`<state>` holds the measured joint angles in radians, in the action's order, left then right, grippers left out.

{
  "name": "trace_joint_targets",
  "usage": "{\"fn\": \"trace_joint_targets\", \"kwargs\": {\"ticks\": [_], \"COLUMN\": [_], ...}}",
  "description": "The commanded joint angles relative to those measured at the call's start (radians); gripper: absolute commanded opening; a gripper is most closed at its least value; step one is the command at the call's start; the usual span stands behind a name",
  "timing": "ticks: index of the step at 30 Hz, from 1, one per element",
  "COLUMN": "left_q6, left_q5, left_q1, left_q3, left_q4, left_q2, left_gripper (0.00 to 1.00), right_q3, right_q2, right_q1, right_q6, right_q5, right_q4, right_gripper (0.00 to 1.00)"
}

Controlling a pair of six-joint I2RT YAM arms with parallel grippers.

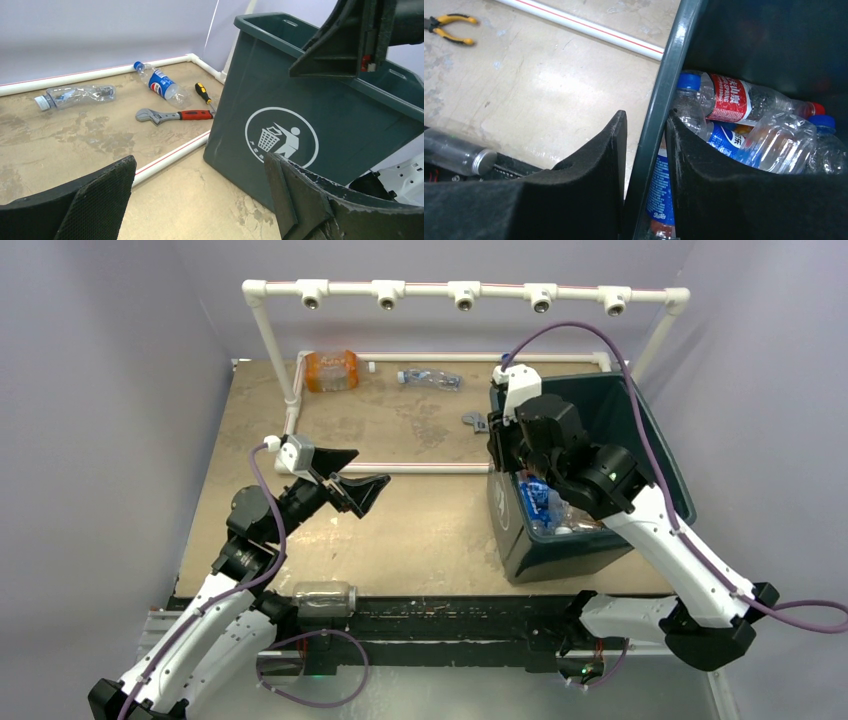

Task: Put the plastic bottles in the bin
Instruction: Move the trash bin to the center of the board.

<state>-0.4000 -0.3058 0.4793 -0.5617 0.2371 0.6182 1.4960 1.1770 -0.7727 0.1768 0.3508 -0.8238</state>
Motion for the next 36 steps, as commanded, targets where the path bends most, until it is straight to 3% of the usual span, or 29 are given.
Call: {"fn": "trace_joint_targets", "kwargs": {"ticks": [1,6,16,27,36], "left_q6": [0.018,0.019,0.045,0.093,0.115], "left_q5": [0.012,0.020,0.072,0.275,0.479], "left_q1": [0.003,0.002,0.002,0.004,0.004], "left_q3": [-0.046,-0.047,-0.056,-0.058,-0.060], "left_q4": [0.006,0.002,-0.030,-0.086,-0.133], "left_q2": [-0.003,-0.003,-0.014,-0.059,-0.087], "left_gripper": [0.99,0.99,0.99,0.99,0.99], "right_q3": [0.036,0.085,0.023,-0.079,-0.139], "right_q2": [-0.045,-0.037,-0.100,-0.128,-0.135], "right_q1": [-0.070,-0.180,-0.230,-0.251,-0.335], "right_q6": [-0.031,-0.035,-0.223,-0.383,-0.437], "right_q5": [-0.164,-0.165,-0.459,-0.640,-0.637], "right_q4": [0.025,0.000,0.112,0.268,0.311], "right_gripper": [0.00,0.00,0.00,0.00,0.00]}}
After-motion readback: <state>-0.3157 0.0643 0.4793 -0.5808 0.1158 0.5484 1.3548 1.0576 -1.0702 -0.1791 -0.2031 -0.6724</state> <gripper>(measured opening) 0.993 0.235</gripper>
